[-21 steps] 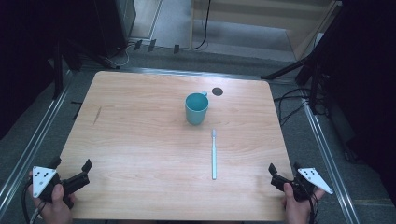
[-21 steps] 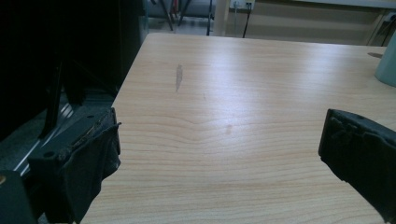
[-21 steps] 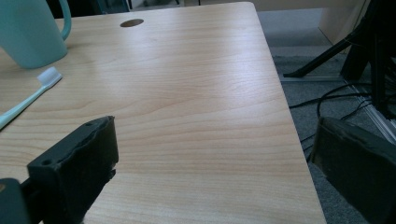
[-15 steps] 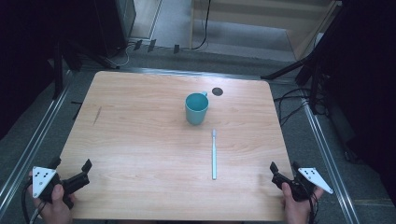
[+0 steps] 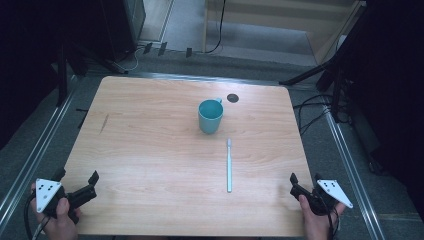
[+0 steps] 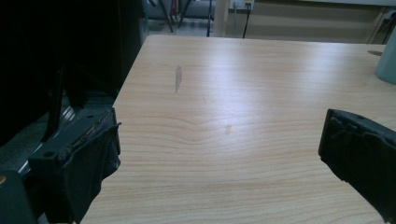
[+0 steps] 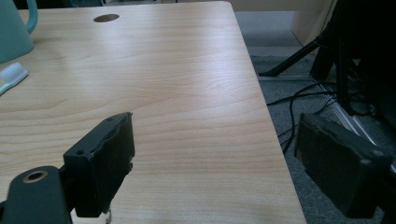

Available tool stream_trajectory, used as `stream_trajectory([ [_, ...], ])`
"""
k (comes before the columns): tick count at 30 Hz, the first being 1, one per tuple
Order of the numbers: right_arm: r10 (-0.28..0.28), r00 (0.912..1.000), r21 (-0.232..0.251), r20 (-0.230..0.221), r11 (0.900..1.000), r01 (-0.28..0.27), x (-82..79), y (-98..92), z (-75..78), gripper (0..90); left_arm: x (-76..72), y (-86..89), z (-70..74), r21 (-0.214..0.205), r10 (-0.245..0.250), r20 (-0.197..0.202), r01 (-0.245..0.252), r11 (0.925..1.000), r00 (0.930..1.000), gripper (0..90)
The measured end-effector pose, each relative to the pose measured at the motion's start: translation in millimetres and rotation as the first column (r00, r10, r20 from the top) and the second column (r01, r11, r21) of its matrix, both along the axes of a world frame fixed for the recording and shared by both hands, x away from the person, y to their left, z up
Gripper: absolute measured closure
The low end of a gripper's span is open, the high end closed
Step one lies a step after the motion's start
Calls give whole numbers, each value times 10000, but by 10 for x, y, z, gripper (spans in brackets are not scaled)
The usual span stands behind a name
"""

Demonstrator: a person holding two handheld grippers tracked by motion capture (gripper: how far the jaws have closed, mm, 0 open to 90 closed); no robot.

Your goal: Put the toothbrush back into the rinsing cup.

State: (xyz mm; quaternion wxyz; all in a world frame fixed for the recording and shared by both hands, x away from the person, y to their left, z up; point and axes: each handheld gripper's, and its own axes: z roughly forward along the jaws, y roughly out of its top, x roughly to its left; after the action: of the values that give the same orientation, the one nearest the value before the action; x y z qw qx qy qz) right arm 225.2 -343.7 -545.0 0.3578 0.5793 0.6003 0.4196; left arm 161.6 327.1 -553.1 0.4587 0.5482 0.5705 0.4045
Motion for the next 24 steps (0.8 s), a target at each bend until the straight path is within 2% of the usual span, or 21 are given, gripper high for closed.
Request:
stream_trajectory([
  [12, -12, 9996, -296, -275, 9996, 4, 35, 31, 12, 127, 3, 7, 0, -56, -10, 2, 10, 10000, 10000, 0],
  [17, 176, 9995, -272, -265, 9995, -183, 45, 50, 78, 128, 5, 11, 1, -84, 5, -40, -5, 10000, 10000, 0],
  [24, 319, 9993, -522, -168, 9981, -327, 74, 105, 228, 128, 6, 18, 0, -164, -1, 0, 1, 9999, 10000, 0],
])
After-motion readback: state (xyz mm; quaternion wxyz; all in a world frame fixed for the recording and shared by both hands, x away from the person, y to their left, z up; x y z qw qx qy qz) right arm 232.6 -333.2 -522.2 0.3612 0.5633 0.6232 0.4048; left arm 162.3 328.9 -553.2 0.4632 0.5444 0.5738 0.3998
